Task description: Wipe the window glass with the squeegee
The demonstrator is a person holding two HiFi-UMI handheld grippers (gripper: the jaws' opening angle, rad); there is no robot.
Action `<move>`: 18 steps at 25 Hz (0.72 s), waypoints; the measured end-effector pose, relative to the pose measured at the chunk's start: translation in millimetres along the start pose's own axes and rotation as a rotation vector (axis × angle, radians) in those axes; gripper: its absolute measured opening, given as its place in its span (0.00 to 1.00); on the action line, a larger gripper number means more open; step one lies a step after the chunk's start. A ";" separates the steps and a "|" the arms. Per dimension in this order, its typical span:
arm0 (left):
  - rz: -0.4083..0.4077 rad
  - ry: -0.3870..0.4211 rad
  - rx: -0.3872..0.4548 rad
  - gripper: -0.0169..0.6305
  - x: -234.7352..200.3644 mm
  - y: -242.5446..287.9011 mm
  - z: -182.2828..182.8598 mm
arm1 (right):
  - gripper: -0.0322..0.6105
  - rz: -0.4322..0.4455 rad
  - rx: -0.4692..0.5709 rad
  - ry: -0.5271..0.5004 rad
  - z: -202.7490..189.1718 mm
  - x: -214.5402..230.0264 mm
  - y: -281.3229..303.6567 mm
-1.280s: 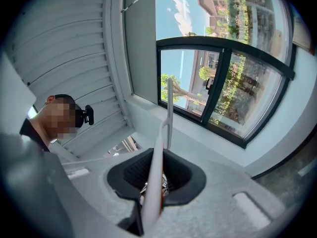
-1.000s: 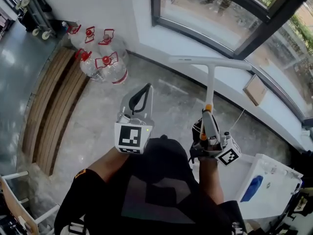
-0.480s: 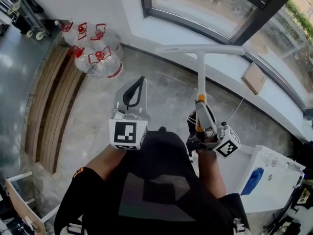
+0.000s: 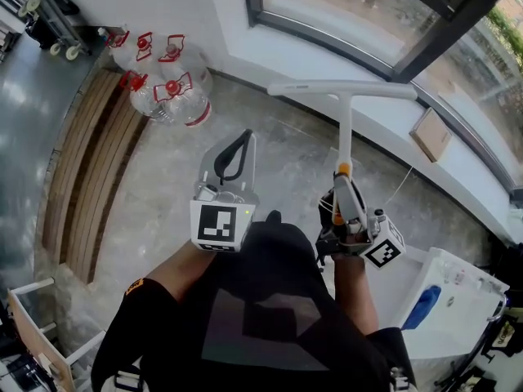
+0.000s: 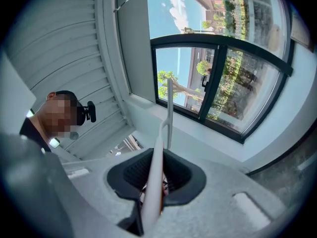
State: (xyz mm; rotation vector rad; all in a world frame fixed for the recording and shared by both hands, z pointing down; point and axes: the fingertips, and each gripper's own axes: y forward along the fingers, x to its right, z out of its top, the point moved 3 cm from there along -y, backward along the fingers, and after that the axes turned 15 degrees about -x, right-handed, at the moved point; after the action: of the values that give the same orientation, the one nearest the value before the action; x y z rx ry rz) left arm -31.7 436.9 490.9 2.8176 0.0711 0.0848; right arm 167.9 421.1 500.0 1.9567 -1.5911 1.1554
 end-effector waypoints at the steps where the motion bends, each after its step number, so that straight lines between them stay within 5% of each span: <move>1: 0.007 -0.003 -0.006 0.05 -3.5 -0.7 -2.2 | 0.13 -0.001 -0.001 0.005 -0.9 1.8 1.7; 8: 0.017 -0.037 -0.025 0.05 -39.8 19.6 -3.0 | 0.13 -0.015 -0.018 0.047 4.8 18.0 38.0; 18: -0.070 -0.040 -0.023 0.05 -108.3 116.8 23.0 | 0.13 -0.103 0.022 0.047 44.3 67.9 117.1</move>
State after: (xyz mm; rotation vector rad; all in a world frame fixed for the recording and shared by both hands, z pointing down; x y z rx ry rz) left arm -133.6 312.7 500.7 2.7890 0.1579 0.0126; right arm 76.7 311.7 501.6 1.9849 -1.4428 1.1736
